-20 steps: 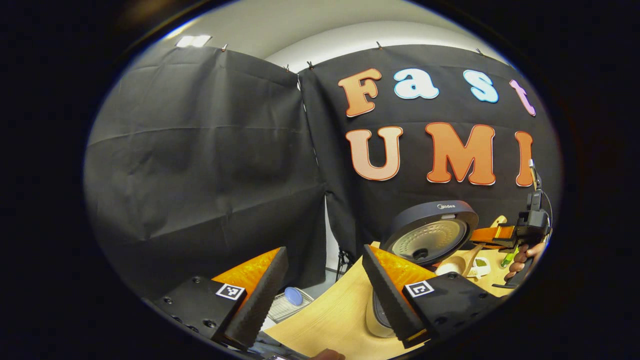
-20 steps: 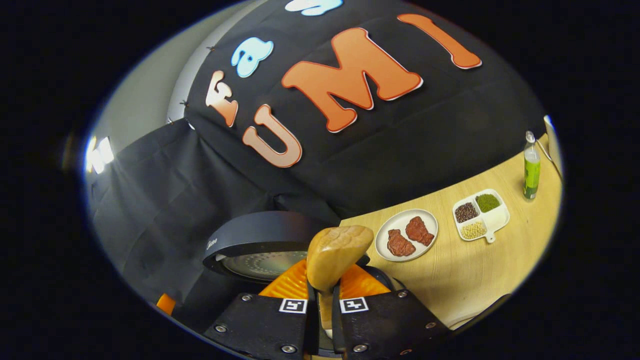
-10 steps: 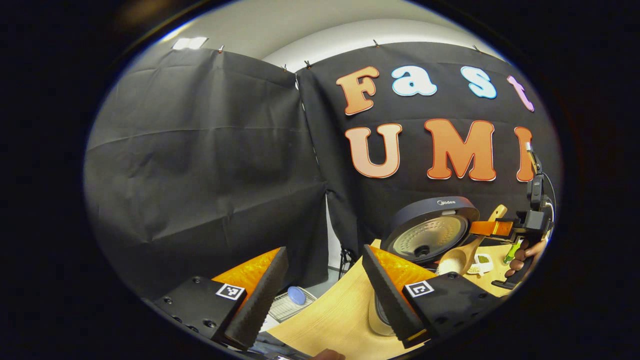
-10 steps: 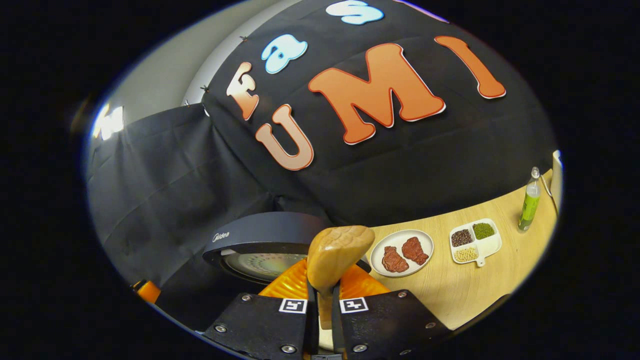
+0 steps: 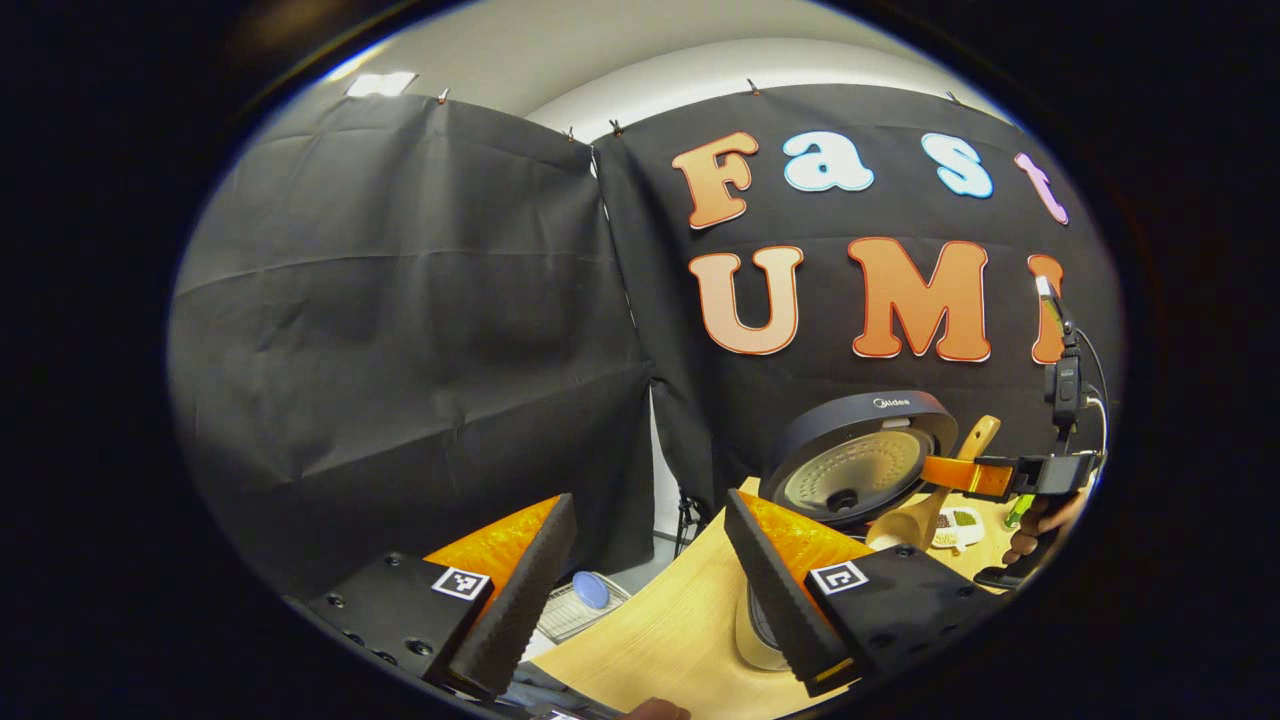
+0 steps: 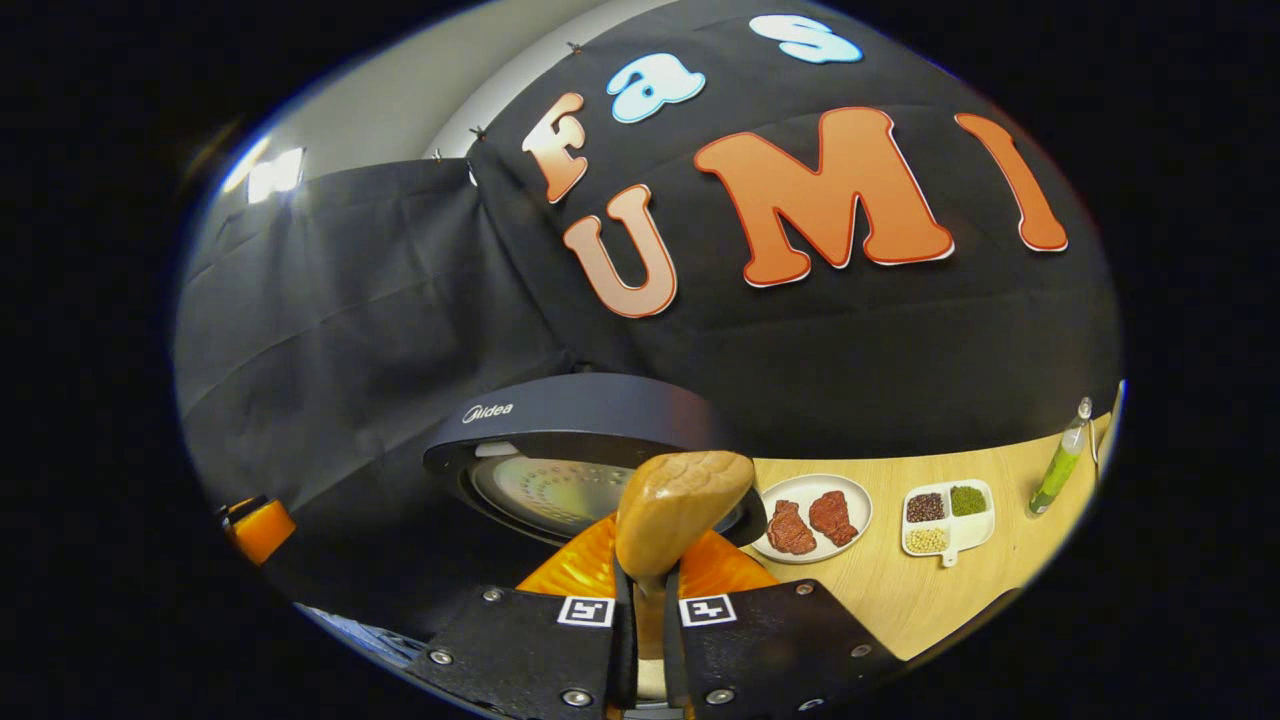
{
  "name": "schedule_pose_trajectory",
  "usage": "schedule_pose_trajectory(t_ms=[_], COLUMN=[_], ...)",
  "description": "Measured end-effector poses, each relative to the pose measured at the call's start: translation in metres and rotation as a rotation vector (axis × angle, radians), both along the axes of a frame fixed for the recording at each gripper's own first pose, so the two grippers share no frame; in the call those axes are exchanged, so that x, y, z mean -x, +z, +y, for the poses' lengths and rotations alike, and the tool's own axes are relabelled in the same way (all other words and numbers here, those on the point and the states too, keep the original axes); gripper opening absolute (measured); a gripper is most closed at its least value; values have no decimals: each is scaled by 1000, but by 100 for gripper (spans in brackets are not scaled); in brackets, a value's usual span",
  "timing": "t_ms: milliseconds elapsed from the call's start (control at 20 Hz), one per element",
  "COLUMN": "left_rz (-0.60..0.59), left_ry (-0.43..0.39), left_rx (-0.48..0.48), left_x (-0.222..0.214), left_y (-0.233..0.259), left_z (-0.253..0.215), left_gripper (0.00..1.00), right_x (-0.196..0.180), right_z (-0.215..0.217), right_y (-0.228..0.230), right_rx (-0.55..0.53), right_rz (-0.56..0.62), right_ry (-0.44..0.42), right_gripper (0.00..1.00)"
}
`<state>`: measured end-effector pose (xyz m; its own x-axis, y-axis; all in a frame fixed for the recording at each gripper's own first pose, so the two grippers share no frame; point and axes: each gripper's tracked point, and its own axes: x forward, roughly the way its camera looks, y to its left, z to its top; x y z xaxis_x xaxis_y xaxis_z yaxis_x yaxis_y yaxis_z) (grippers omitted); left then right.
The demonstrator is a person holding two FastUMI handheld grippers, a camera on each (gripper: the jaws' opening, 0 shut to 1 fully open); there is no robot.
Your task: Close the left gripper, press the button to open the rice cooker; take a wooden spoon from the chopstick holder with the right hand, scoop a spoonful of rice and pour it into the rice cooker, then put the wooden spoon back into the chopstick holder.
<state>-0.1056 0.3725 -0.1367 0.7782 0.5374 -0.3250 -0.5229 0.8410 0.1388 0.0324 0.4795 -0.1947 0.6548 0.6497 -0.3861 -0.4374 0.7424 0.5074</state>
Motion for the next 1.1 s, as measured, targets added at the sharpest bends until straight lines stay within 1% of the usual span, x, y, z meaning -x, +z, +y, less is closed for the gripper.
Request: schedule_pose_trajectory(t_ms=[50, 100, 250, 300, 350, 400, 500, 600, 700, 750, 850, 900, 950, 1000, 1100], left_rz=[0, 0, 1, 2, 5, 6, 11, 6, 4, 5, 8, 12, 13, 12, 6], left_ry=[4, 6, 11, 11, 10, 8, 4, -1, -4, -5, -9, -11, -13, -15, -19], left_rx=[1, 4, 7, 5, 4, 3, 8, 18, 17, 16, 11, 9, 7, 5, 8], left_x=[1, 2, 4, 4, 4, 4, 3, 1, 0, 0, 1, 0, 1, 1, -1], left_y=[1, -1, -1, -2, -2, -3, -5, -4, -3, -2, -3, -3, -2, 0, 2], left_z=[2, 3, 3, 2, 2, 1, -1, -4, -6, -7, -10, -12, -14, -16, -19], left_gripper=[100, 94, 94, 100, 100, 94, 94, 94, 94, 94, 94, 100, 100, 94, 95], right_x=[1, 1, 5, 7, 10, 14, 22, 35, 42, 41, 38, 36, 33, 30, 25], right_z=[2, 4, 9, 11, 14, 18, 25, 32, 34, 30, 18, 10, -1, -16, -47], right_y=[2, 5, 9, 10, 10, 11, 18, 22, 24, 28, 33, 35, 38, 40, 39], right_rx=[19, 40, 98, 117, 136, 163, 220, 239, 228, 218, 180, 154, 131, 116, 96], right_rz=[-28, -58, -147, -175, -205, -244, -352, -410, -412, -409, -367, -335, -306, -283, -243], right_ry=[13, 28, 69, 90, 110, 141, 205, 252, 266, 258, 230, 215, 198, 176, 128], right_gripper=[10, 10, 10, 10, 10, 10, 10, 10, 10, 10, 10, 10, 10, 10, 10])
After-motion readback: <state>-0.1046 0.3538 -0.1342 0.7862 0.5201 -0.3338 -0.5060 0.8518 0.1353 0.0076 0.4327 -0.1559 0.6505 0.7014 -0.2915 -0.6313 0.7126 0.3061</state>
